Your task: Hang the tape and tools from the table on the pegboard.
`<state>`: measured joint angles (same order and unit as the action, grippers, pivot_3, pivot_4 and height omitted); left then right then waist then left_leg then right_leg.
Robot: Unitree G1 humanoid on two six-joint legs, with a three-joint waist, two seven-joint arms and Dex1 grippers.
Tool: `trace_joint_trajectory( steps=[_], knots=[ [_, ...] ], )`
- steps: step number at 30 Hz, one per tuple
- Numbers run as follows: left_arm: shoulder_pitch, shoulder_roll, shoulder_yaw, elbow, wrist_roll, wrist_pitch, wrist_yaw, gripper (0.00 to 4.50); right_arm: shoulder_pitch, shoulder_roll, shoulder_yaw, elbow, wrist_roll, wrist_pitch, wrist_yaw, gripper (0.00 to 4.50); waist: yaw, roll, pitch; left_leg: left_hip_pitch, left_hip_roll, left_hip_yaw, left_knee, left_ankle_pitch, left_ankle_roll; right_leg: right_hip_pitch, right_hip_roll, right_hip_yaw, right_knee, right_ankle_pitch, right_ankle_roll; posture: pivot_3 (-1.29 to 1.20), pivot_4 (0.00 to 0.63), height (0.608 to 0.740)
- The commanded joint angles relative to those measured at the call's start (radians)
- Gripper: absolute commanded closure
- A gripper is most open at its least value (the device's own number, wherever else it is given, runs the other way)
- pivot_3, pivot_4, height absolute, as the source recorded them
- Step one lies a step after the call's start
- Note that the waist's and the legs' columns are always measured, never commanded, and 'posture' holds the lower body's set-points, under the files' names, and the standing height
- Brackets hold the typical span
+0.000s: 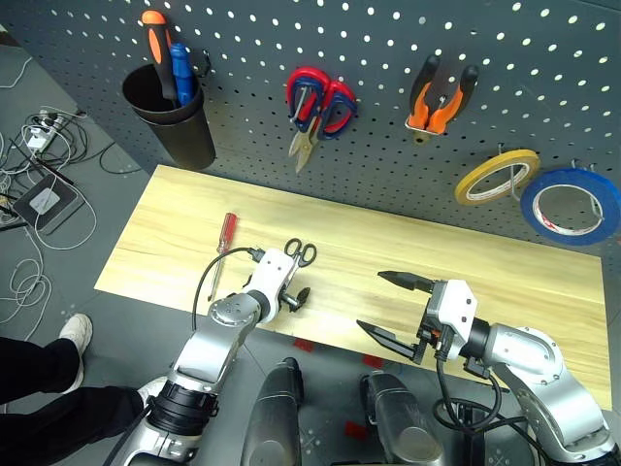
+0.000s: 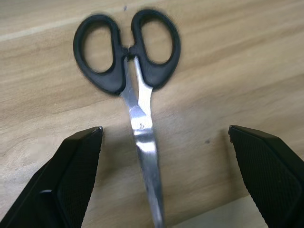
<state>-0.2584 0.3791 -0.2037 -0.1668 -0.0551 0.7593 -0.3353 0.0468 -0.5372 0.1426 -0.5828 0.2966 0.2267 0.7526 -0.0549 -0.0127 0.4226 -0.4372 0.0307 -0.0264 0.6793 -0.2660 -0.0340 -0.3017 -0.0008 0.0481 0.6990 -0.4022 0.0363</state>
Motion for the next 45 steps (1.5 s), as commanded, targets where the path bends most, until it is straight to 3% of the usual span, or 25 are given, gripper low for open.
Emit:
trace_joint_trajectory(
  steps=[1, 16, 19, 32, 45],
  knots=[
    [0.023, 0.024, -0.012, -0.03, 0.027, 0.018, -0.004, 0.0, 0.007, 0.012, 0.014, -0.021, 0.002, -0.018, -0.008, 0.02, 0.001, 0.0, 0.005, 0.0, 0.0, 0.0, 0.0, 0.0, 0.0, 0.0, 0.0, 0.0, 0.0, 0.0, 0.0, -0.1, 0.493, 0.74],
    [-0.01, 0.061, -0.034, 0.022, 0.076, 0.008, -0.02, 0.0, -0.029, 0.054, 0.027, -0.018, -0.007, 0.007, -0.072, 0.02, 0.001, 0.001, 0.01, 0.002, 0.001, 0.001, 0.0, 0.0, 0.0, -0.001, -0.002, -0.001, -0.003, 0.0, 0.0, -0.12, 0.498, 0.74],
    [-0.008, 0.061, -0.03, 0.019, 0.076, 0.008, -0.027, 0.61, -0.044, 0.061, 0.021, -0.009, 0.0, 0.018, -0.085, 0.0, 0.0, 0.001, 0.011, 0.002, 0.001, 0.002, -0.001, 0.0, 0.0, -0.001, -0.003, -0.001, -0.003, 0.0, 0.0, -0.11, 0.499, 0.74],
    [-0.002, 0.05, -0.001, 0.003, 0.063, 0.026, -0.021, 4.35, -0.08, 0.08, 0.013, 0.015, 0.011, 0.047, -0.108, 0.0, 0.0, 0.001, 0.023, 0.002, 0.002, 0.002, -0.001, 0.0, -0.001, -0.002, -0.004, -0.001, -0.004, 0.0, 0.0, -0.1, 0.512, 0.74],
    [0.001, 0.035, 0.012, -0.008, 0.071, 0.003, -0.01, 4.35, -0.113, 0.08, -0.001, 0.057, 0.009, 0.019, -0.093, 0.0, 0.002, 0.001, 0.028, 0.002, 0.003, 0.004, -0.002, 0.001, -0.002, -0.002, -0.004, -0.001, -0.007, 0.0, 0.0, -0.09, 0.473, 0.74]
  ],
)
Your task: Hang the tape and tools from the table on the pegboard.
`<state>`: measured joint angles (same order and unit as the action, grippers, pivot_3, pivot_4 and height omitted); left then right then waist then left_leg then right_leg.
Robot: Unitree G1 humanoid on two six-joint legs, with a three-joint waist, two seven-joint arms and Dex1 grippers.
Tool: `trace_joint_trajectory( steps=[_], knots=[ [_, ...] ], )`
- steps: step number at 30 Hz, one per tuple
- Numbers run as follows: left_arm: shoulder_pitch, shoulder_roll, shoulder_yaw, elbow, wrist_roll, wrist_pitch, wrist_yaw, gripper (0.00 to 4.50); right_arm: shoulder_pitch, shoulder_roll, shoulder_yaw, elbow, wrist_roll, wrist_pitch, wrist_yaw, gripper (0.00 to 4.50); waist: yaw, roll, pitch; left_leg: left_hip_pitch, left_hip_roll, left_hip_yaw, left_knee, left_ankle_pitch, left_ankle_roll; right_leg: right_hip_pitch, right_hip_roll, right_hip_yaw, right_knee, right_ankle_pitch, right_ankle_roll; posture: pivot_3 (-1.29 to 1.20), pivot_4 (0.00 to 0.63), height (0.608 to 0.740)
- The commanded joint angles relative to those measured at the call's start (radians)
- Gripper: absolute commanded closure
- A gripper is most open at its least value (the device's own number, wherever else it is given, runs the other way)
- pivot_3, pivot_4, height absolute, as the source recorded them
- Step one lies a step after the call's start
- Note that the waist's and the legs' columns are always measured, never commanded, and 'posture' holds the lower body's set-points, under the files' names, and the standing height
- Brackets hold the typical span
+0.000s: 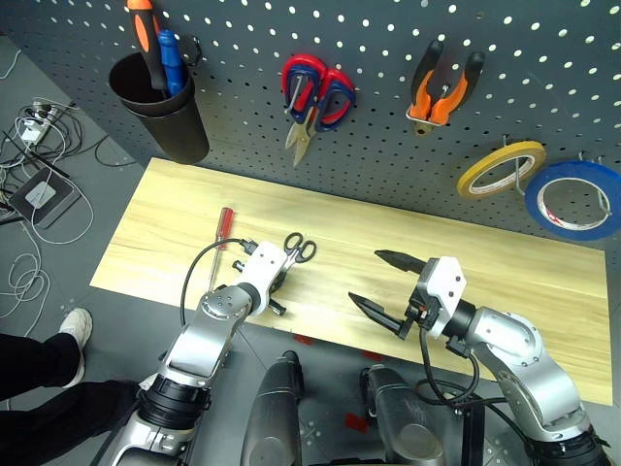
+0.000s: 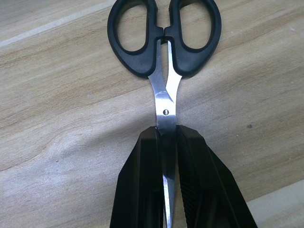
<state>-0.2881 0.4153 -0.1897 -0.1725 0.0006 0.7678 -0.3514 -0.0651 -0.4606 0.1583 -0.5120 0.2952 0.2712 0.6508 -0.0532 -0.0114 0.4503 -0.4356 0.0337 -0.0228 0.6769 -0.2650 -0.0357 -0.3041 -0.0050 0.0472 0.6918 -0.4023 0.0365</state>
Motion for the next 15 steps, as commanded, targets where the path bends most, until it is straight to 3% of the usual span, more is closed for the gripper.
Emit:
trace_joint_trajectory(
  steps=[1, 11, 15],
  knots=[
    [0.033, -0.001, -0.003, -0.002, 0.016, -0.013, 0.006, 4.35, -0.005, 0.004, -0.018, -0.006, 0.01, -0.031, 0.011, 0.0, 0.001, 0.0, 0.0, 0.0, 0.0, 0.0, 0.0, 0.0, 0.0, 0.0, 0.0, 0.0, -0.001, 0.0, 0.0, -0.09, 0.462, 0.74],
    [0.191, 0.047, 0.019, -0.227, 0.023, -0.172, -0.008, 4.35, 0.014, -0.026, -0.087, -0.022, 0.087, -0.035, 0.076, 0.0, 0.011, -0.001, -0.005, -0.005, 0.0, 0.001, -0.001, 0.001, -0.001, -0.004, -0.003, -0.004, -0.002, 0.0, 0.0, -0.07, 0.361, 0.74],
    [0.256, 0.033, 0.048, -0.249, 0.033, -0.284, 0.02, 4.35, 0.007, -0.025, -0.117, -0.019, 0.09, -0.026, 0.052, 0.0, 0.017, -0.002, -0.032, -0.013, 0.0, 0.001, 0.001, 0.001, -0.002, -0.014, -0.004, -0.006, 0.003, 0.0, 0.0, -0.05, 0.309, 0.74]
  ],
)
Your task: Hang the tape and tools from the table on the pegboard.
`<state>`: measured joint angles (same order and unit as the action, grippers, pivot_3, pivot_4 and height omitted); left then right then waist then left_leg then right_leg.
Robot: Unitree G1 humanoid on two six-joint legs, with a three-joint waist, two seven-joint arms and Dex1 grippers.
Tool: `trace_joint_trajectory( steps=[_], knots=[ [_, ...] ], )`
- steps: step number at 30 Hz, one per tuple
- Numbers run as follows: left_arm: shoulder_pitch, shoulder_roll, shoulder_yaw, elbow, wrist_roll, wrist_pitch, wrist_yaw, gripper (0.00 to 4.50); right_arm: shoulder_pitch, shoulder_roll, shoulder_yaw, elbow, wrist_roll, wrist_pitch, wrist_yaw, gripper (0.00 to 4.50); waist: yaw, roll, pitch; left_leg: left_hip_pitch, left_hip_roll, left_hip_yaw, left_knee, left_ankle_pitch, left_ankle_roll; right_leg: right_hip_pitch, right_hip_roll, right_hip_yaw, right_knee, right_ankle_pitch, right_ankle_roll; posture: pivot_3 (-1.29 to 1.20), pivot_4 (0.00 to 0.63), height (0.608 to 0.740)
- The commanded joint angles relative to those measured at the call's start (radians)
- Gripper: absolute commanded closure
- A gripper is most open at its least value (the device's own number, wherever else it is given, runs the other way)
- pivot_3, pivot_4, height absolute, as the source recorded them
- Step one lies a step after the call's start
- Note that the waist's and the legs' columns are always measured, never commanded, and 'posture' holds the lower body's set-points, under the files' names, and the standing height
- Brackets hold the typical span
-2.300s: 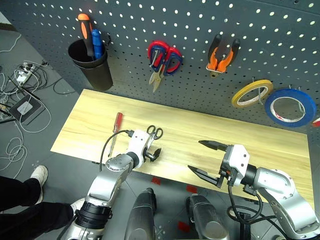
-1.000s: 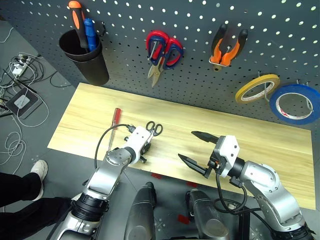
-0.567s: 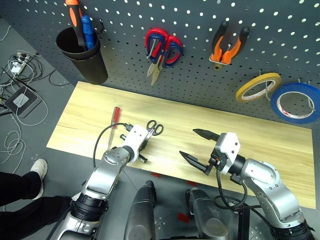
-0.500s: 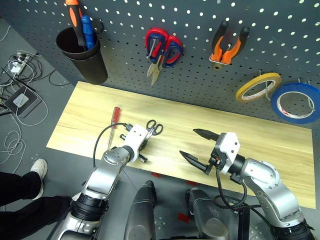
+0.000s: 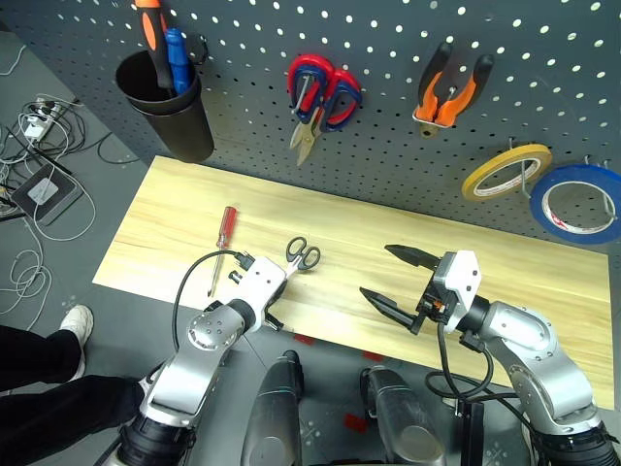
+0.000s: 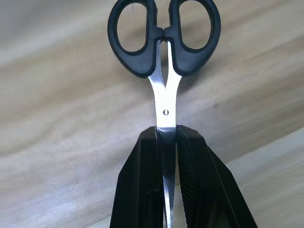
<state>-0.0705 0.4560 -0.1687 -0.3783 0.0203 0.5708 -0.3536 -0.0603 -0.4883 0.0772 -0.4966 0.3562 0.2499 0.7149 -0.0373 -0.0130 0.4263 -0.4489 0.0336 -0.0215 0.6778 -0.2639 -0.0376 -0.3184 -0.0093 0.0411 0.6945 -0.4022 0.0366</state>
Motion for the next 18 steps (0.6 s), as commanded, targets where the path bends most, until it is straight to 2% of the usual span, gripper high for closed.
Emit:
trace_joint_trajectory(
  steps=[1, 4, 9, 13, 18],
  knots=[
    [0.053, -0.001, 0.022, -0.048, 0.029, -0.131, 0.027, 4.35, 0.004, 0.006, -0.045, -0.041, 0.035, -0.001, -0.019, 0.0, 0.003, -0.001, -0.014, -0.001, 0.0, 0.0, 0.0, 0.0, 0.0, -0.001, 0.0, -0.001, 0.002, 0.0, 0.0, -0.05, 0.301, 0.74],
    [0.094, 0.0, 0.021, -0.058, 0.07, -0.247, 0.057, 4.35, 0.03, 0.029, -0.077, -0.075, 0.079, -0.004, -0.038, 0.0, 0.005, -0.001, -0.039, -0.001, 0.0, -0.001, 0.0, 0.0, -0.001, -0.003, -0.001, -0.002, 0.002, 0.0, 0.0, -0.05, 0.26, 0.74],
    [0.109, 0.002, 0.027, -0.049, 0.11, -0.387, 0.069, 4.35, 0.062, 0.044, -0.104, -0.106, 0.122, -0.017, -0.044, 0.0, 0.005, -0.003, -0.082, -0.002, -0.002, -0.001, -0.002, 0.0, -0.001, -0.004, -0.003, -0.004, 0.002, 0.0, 0.0, -0.05, 0.229, 0.74],
    [0.077, -0.005, 0.048, -0.029, 0.125, -0.499, 0.082, 4.35, 0.083, 0.066, -0.121, -0.116, 0.131, -0.071, -0.042, 0.0, 0.005, -0.004, -0.122, -0.002, -0.003, 0.0, -0.003, 0.0, -0.001, -0.004, -0.005, -0.004, 0.001, 0.0, 0.0, -0.06, 0.18, 0.74],
    [0.047, -0.03, 0.039, -0.019, 0.136, -0.564, 0.088, 4.35, 0.104, 0.077, -0.131, -0.129, 0.17, -0.099, -0.025, 0.0, 0.003, -0.005, -0.168, -0.002, -0.004, 0.001, -0.005, 0.0, -0.001, -0.004, -0.005, -0.005, 0.001, 0.0, 0.0, -0.06, 0.154, 0.74]
  ],
)
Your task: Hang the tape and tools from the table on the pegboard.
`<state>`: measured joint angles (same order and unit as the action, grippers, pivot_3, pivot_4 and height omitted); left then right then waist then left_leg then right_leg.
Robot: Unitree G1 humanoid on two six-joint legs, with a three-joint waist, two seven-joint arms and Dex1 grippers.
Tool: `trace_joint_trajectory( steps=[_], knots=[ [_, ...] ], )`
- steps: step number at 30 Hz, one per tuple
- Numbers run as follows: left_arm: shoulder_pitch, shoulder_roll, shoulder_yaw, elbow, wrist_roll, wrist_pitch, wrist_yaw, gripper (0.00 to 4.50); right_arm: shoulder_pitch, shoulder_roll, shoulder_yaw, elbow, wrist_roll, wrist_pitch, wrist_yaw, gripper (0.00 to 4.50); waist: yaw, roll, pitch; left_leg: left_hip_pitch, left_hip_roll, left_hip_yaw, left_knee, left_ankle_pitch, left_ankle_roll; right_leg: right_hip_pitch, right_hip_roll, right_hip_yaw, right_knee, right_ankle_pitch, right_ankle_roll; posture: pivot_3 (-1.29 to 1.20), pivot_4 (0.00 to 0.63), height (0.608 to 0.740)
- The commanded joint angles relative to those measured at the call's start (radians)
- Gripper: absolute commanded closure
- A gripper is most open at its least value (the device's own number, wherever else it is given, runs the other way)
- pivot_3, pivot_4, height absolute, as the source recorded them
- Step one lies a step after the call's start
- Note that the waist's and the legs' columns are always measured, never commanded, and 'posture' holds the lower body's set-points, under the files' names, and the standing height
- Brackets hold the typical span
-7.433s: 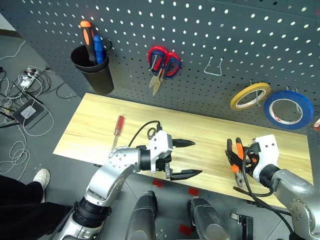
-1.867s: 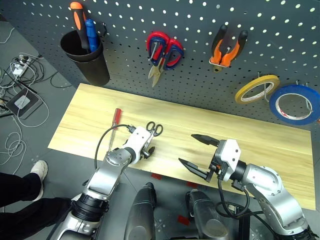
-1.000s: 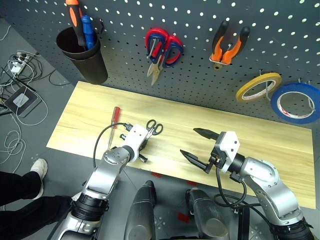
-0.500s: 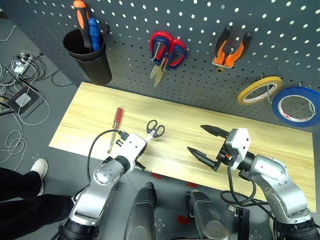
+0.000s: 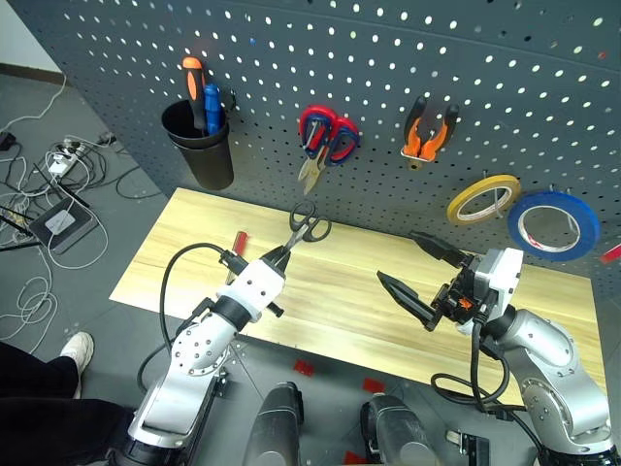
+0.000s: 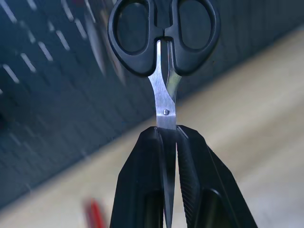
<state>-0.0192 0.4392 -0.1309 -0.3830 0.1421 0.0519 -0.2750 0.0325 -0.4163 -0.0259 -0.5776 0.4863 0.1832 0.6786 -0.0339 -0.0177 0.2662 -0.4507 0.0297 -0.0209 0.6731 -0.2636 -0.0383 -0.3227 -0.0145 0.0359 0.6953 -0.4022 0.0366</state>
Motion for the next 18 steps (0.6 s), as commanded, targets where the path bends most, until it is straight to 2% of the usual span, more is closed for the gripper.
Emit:
trace_joint_trajectory(
  steps=[1, 10, 18],
  knots=[
    [-0.02, -0.016, 0.004, -0.016, 0.028, -0.063, 0.017, 4.35, 0.013, 0.008, -0.034, -0.05, 0.049, -0.044, 0.013, 0.0, -0.001, 0.0, -0.012, 0.0, 0.0, 0.0, -0.001, 0.0, 0.0, 0.0, 0.0, 0.0, 0.0, 0.0, 0.0, -0.06, 0.142, 0.74],
    [-0.085, -0.024, 0.036, -0.003, 0.067, -0.154, 0.035, 4.35, -0.013, 0.008, -0.062, -0.127, 0.125, -0.031, -0.029, 0.0, -0.011, 0.0, -0.077, 0.004, -0.001, 0.001, -0.008, 0.0, 0.0, 0.001, 0.0, 0.002, 0.001, 0.0, 0.0, -0.08, 0.105, 0.74],
    [-0.172, -0.059, 0.058, 0.096, 0.052, -0.139, 0.048, 4.35, -0.042, 0.012, -0.038, -0.115, 0.07, -0.046, -0.065, 0.0, -0.02, 0.001, -0.114, 0.013, -0.002, 0.001, -0.01, 0.0, 0.0, 0.007, 0.0, 0.003, 0.001, 0.0, 0.0, -0.08, 0.091, 0.74]
  ],
)
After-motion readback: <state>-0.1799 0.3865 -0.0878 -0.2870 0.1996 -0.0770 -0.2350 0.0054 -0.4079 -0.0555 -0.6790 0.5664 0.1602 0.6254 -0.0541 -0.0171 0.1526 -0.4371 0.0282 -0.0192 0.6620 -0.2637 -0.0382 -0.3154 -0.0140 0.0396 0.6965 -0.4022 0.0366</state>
